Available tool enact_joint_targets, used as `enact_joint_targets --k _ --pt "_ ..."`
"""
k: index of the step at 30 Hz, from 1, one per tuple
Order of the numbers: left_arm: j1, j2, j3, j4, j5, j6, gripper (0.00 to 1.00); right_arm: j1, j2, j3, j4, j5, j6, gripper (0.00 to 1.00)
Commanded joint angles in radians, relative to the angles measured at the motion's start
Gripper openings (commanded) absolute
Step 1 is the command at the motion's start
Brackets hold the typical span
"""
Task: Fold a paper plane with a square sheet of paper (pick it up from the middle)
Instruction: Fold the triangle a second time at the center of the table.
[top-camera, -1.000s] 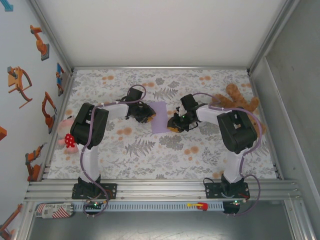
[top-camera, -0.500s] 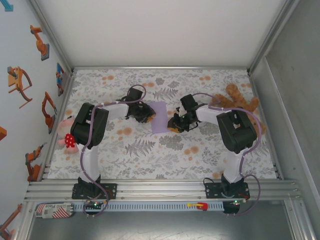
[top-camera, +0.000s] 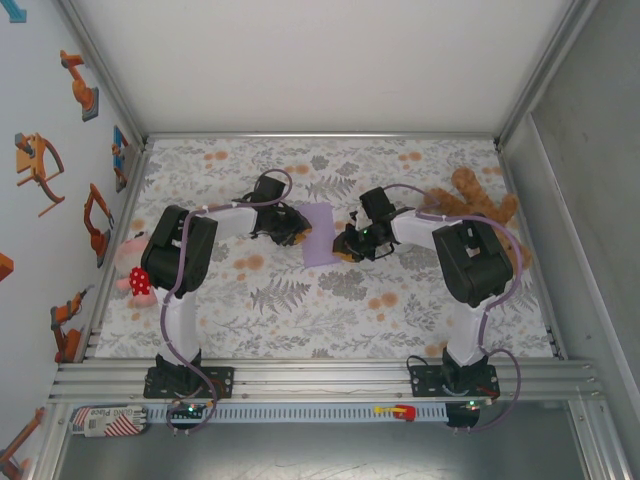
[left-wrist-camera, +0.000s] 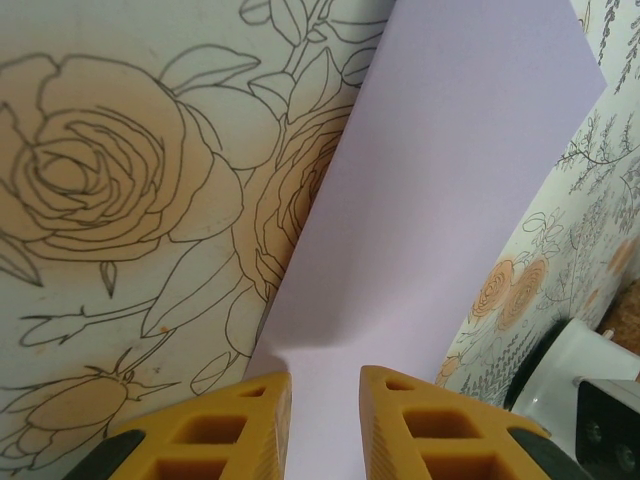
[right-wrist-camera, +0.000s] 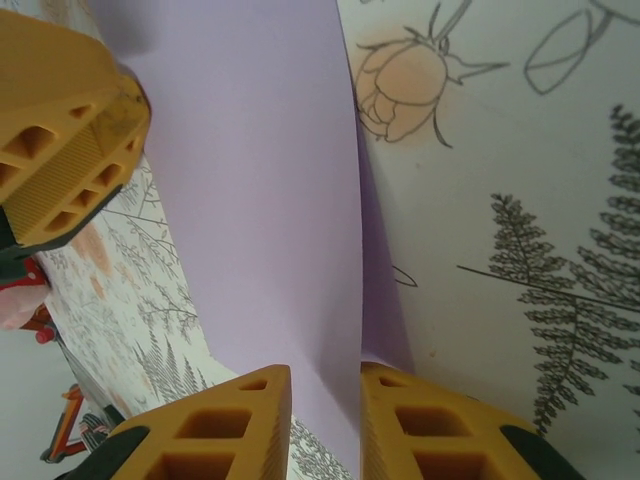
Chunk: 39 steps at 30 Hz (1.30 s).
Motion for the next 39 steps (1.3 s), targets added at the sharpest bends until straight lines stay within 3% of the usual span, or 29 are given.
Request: enact_joint_targets --k 1,8,15,27,39 --pt "-0.002 0.055 -0.010 -0.093 -0.017 0.000 0.27 0.007 0.021 -0.001 0.027 -0.008 0.032 0.22" --pt "0.000 0.047 0.007 -0.085 0.003 0.010 0.26 0.007 0.015 -0.010 0.014 0.008 0.042 0.13" --pt "0.006 -0.006 0.062 -0.020 0.048 0.103 0.27 0.004 -0.011 -0.031 0.001 0.017 0.040 0.00" --pt "0.025 0.049 0.100 -0.048 -0.003 0.120 0.24 0.003 -0.066 -0.053 0.019 0.010 0.051 0.00" --pt "0.024 0.094 0.099 -0.075 -0.018 0.124 0.23 0.010 -0.025 0.003 0.086 -0.078 0.038 0.00"
